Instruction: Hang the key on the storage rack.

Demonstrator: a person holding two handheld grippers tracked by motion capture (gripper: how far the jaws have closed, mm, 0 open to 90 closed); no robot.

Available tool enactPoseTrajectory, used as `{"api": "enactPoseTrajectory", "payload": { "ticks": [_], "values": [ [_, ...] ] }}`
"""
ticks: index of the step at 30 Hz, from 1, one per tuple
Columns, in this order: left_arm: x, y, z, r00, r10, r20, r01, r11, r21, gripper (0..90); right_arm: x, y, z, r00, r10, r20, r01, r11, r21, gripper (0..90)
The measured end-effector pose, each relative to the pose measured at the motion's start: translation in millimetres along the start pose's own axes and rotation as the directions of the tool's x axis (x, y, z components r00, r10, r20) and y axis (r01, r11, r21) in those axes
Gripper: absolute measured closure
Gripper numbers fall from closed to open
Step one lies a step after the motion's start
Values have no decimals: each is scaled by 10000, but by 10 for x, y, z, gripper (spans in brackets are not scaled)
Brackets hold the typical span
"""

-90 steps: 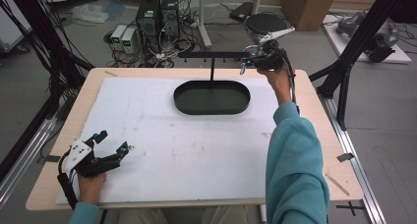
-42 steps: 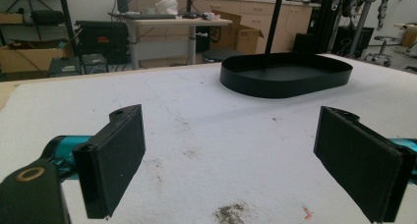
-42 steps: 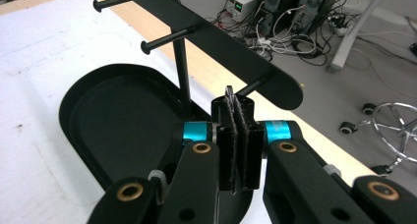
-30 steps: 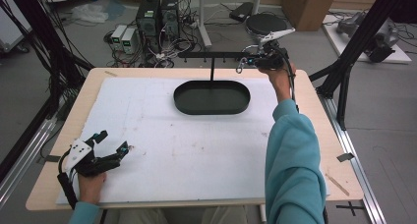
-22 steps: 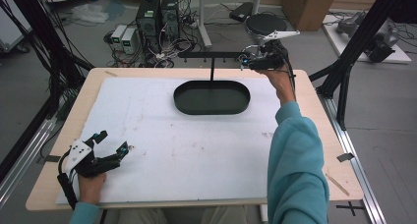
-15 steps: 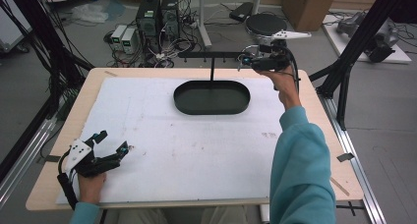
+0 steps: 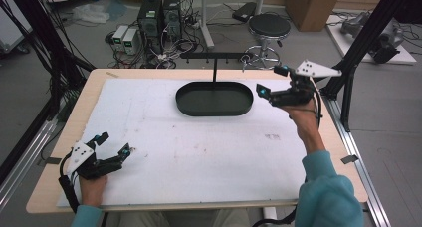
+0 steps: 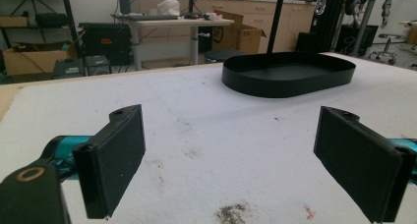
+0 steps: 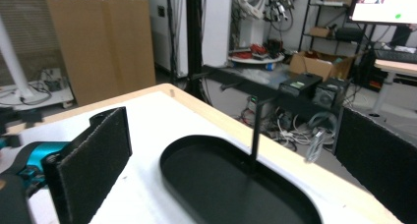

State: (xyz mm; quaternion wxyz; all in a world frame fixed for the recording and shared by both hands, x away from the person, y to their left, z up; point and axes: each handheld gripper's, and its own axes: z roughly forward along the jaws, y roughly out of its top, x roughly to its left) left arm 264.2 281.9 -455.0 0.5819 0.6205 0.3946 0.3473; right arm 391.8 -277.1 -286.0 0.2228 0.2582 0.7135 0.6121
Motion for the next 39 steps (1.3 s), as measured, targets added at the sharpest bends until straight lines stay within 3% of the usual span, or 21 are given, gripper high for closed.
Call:
{"api": "enactPoseTrajectory", "payload": {
  "ticks": [6, 8, 11, 18, 23, 30, 32, 39],
  "values": [
    [-7, -4, -9, 10000, 42, -20, -42, 10000, -84, 126, 208, -445, -209, 9996, -275, 50, 277, 9993, -240, 7],
    [-1, -5, -15, 10000, 14, -5, -14, 10000, -95, 125, 244, -577, -261, 9997, -203, 138, 205, 9997, -153, 7],
    [3, -6, -13, 10000, -30, -16, 30, 9999, -121, 125, 278, -764, -335, 9999, 89, 93, -84, 9988, -488, 7],
    [-4, -5, -12, 10000, 31, -20, -32, 10000, -84, 125, 366, -1241, -445, 9979, -18, 655, 54, 9985, -548, 7],
    [0, -6, -15, 10000, 17, 9, -17, 10000, -88, 125, 412, -1576, -431, 9932, 179, 1152, -112, 9982, -586, 7],
    [-7, -7, -17, 10000, 58, -12, -58, 9999, -159, 125, 402, -1731, -393, 9909, 93, 1343, -14, 9983, -589, 7],
    [-8, -7, -20, 10000, 65, -14, -66, 9998, -167, 125, 408, -1751, -370, 9900, 133, 1408, -83, 9993, -362, 7],
    [-3, -9, -20, 10000, 4, -58, -5, 9998, -191, 125, 414, -1767, -390, 9909, 50, 1346, 29, 9983, -588, 7]
  ]
}}
